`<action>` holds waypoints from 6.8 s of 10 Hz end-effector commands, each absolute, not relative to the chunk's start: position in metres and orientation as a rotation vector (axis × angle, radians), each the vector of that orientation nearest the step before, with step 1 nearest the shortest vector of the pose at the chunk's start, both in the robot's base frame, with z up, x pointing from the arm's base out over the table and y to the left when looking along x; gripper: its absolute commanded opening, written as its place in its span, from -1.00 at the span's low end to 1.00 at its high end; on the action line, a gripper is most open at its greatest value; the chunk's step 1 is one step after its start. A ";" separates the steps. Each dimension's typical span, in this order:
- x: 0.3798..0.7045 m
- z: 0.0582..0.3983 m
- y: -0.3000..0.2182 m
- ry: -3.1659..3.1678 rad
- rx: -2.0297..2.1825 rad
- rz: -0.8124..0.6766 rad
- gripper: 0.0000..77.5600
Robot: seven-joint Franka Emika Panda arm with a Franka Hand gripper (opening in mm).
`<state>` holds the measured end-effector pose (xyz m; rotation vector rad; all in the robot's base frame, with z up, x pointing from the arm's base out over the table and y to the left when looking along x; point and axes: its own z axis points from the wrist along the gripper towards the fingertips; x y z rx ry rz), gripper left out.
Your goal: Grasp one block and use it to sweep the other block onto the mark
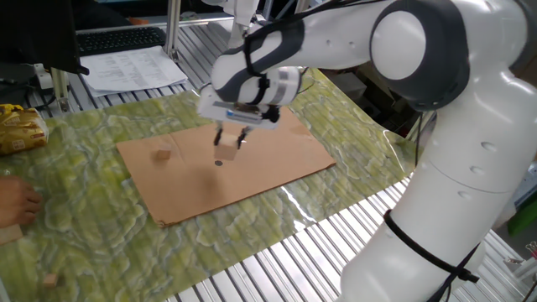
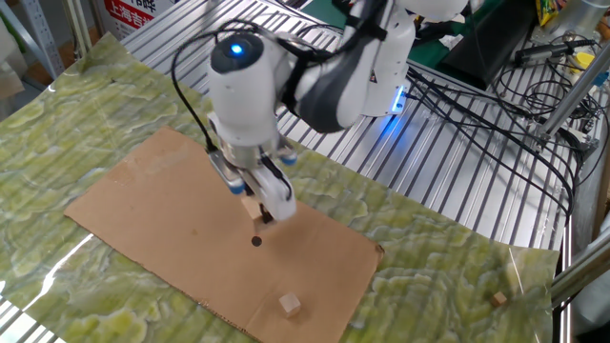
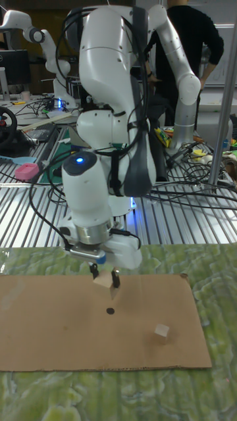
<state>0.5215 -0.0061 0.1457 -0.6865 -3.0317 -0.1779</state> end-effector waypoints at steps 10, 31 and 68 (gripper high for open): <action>0.550 0.135 0.084 -3.041 -0.607 -0.212 -0.97; 0.587 0.145 0.127 -2.986 -0.785 -0.391 -0.97; 0.608 0.146 0.113 -2.963 -0.842 -0.095 -0.97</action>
